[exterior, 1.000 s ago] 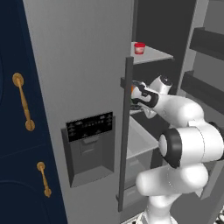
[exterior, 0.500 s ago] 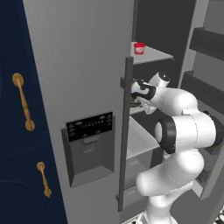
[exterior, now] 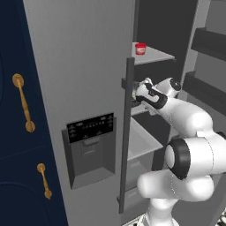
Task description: Pick the chicken drumstick and broccoli from their plates and place them in the bowl. Then put the bowl in the fridge.
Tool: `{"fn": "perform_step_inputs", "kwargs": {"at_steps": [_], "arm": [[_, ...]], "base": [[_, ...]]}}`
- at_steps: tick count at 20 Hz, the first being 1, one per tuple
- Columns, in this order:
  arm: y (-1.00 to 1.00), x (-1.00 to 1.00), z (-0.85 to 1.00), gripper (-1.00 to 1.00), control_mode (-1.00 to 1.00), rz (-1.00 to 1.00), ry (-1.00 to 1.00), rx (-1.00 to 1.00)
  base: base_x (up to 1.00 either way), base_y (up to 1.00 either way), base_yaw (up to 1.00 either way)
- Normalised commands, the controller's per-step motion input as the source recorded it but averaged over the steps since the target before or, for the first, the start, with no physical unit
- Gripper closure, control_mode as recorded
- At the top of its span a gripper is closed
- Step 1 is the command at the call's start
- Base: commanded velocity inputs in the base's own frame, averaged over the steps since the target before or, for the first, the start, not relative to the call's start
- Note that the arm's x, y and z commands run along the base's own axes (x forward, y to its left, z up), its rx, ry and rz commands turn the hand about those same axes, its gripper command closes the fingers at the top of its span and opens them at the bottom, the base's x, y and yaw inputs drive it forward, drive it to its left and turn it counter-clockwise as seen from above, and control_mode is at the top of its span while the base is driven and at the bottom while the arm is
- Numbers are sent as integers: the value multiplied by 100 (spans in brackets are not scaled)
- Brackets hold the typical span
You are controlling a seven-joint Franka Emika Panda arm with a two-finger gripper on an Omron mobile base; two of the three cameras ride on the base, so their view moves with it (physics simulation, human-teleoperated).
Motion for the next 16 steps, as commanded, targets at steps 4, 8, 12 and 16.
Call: {"fn": "perform_step_inputs", "kwargs": {"at_steps": [4,8,12,16], "arm": [[0,-90,46,-100,-100,0,-34,0],[13,-100,62,-100,-100,0,-22,0],[3,-100,92,-100,-100,0,-15,0],[0,-100,100,-100,-100,0,-6,0]], "base": [[0,0,0],[0,0,0],[0,0,0],[0,0,0]]}}
